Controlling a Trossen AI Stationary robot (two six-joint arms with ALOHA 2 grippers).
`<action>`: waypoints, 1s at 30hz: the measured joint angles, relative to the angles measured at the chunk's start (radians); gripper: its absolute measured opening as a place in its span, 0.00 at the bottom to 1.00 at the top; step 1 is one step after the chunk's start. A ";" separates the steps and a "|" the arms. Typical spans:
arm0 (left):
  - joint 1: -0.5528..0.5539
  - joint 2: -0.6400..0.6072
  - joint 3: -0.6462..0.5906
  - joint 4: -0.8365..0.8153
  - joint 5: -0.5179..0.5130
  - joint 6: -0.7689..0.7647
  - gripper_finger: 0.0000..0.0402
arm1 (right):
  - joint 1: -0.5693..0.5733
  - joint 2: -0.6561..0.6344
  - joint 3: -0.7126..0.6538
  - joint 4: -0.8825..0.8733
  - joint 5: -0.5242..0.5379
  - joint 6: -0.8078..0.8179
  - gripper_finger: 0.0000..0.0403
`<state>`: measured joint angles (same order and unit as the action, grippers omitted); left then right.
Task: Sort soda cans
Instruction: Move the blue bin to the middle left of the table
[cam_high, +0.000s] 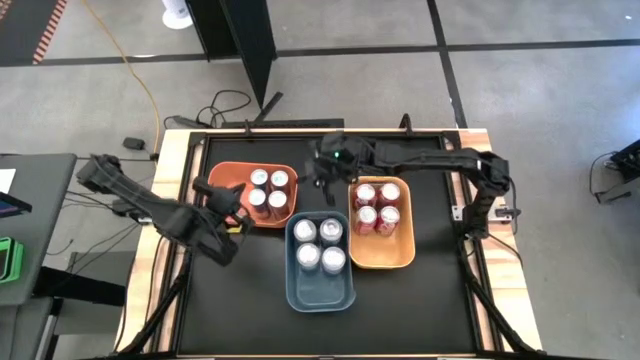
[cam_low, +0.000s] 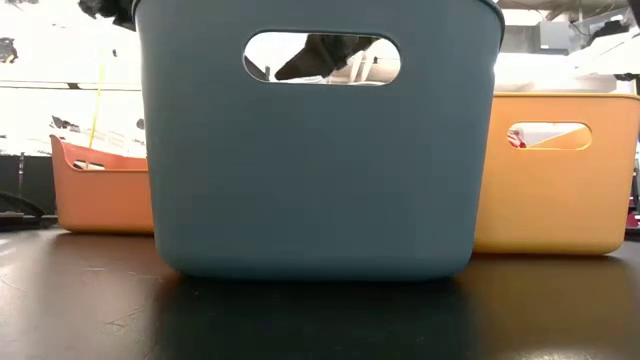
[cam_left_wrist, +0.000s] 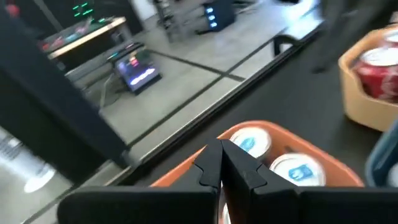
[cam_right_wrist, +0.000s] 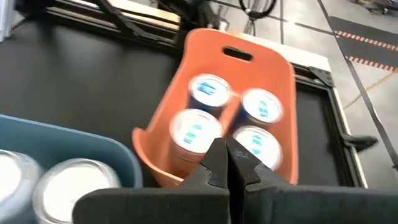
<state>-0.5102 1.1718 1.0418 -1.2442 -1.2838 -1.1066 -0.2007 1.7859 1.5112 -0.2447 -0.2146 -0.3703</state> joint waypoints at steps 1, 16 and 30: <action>0.010 -0.025 -0.006 0.080 0.003 0.114 0.00 | -0.015 0.000 0.000 0.000 -0.011 -0.002 0.01; 0.318 -0.222 -0.209 0.658 0.303 0.737 0.00 | -0.049 0.018 0.000 -0.072 -0.109 0.033 0.01; 0.643 -0.389 -0.347 0.446 0.270 0.448 0.00 | -0.013 0.145 0.001 0.022 -0.106 0.064 0.01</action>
<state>0.1328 0.7827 0.6946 -0.7981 -1.0137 -0.6589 -0.2141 1.9308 1.5125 -0.2224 -0.3202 -0.3068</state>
